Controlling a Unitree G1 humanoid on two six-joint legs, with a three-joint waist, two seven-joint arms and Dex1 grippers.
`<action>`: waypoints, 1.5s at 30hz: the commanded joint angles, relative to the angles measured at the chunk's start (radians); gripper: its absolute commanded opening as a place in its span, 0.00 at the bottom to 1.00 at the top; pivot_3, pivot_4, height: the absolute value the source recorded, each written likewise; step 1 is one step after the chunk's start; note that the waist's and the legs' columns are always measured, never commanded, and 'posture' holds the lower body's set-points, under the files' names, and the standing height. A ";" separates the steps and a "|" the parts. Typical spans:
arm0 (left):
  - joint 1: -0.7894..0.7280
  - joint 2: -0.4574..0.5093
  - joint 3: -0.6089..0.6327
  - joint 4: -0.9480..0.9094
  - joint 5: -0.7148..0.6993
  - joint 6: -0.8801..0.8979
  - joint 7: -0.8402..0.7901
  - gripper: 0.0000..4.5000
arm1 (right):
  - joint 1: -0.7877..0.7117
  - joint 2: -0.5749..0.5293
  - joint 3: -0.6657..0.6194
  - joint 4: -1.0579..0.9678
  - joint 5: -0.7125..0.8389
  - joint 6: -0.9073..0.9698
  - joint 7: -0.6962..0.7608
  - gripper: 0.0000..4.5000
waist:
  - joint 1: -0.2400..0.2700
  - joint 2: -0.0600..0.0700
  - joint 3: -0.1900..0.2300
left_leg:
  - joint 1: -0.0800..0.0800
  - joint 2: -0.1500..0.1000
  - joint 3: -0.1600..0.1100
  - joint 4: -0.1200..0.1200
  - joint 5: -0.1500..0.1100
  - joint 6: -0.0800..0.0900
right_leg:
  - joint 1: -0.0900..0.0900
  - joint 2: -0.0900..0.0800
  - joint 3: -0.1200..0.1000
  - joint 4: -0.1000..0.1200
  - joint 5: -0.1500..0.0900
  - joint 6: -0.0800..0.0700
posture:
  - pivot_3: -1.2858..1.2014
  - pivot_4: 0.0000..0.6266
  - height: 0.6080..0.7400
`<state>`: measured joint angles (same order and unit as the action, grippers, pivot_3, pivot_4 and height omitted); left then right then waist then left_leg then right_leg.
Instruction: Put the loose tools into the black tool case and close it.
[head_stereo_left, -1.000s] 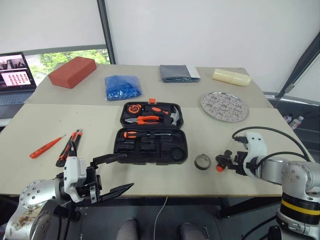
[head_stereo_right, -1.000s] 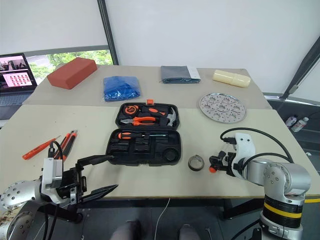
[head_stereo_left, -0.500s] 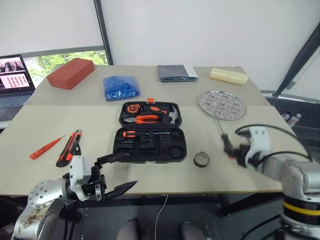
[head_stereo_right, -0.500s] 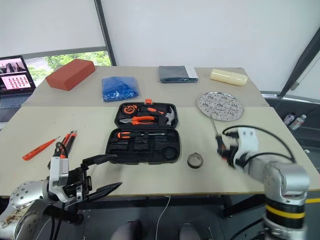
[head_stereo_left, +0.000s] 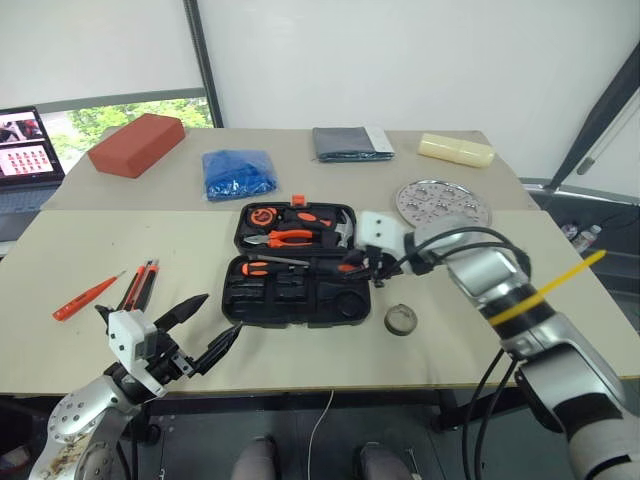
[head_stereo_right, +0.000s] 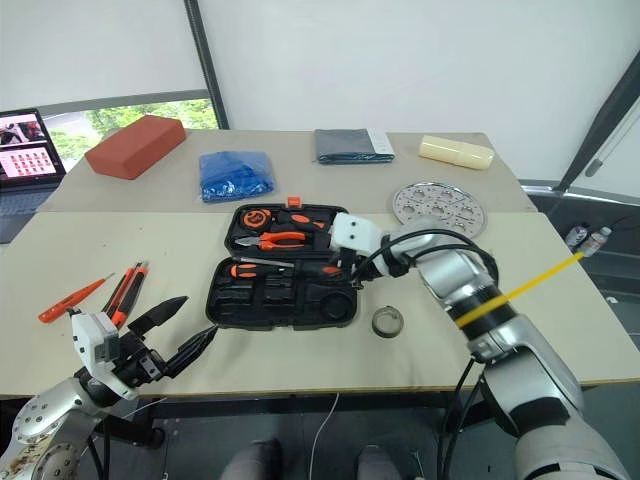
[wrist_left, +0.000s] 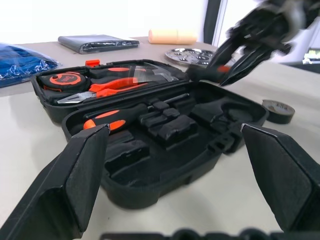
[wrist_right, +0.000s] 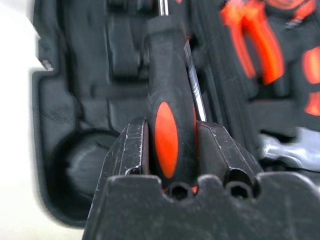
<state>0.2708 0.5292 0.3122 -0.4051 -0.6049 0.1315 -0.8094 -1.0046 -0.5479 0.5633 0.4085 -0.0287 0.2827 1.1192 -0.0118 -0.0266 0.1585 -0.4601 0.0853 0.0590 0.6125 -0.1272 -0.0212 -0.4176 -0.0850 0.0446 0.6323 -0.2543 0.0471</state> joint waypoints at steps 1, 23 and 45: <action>0.021 0.011 0.018 -0.058 -0.011 0.003 0.000 1.00 | -0.059 0.040 0.003 0.078 -0.073 -0.076 0.008 0.24 | -0.002 0.000 0.000 | -0.001 0.000 0.001 0.000 0.000 0.000 | -0.001 0.000 0.000 0.001 0.000 0.000 | 0.52 0.24 1.00; 0.028 -0.013 0.028 -0.069 0.025 -0.030 0.039 1.00 | -0.216 0.107 -0.179 0.303 -0.021 -0.199 0.172 0.67 | -0.003 0.000 0.000 | -0.001 0.001 0.001 -0.001 0.003 -0.005 | -0.004 0.000 0.000 0.014 -0.002 -0.003 | 0.52 0.24 1.00; 0.058 -0.013 0.038 -0.034 0.095 -0.023 0.055 1.00 | -0.076 0.360 -0.227 0.619 -0.090 -0.279 -0.024 0.02 | -0.018 -0.001 -0.001 | 0.004 0.001 0.001 -0.002 0.001 -0.011 | -0.002 0.001 0.000 0.016 -0.001 -0.005 | 0.52 0.24 1.00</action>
<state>0.3227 0.5159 0.3361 -0.4299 -0.5129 0.1260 -0.7640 -1.0929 -0.2008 0.3045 0.9910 -0.0691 -0.0517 1.1005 -0.0294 -0.0278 0.1575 -0.4558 0.0864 0.0598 0.6104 -0.1266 -0.0325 -0.4195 -0.0840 0.0444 0.6482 -0.2553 0.0423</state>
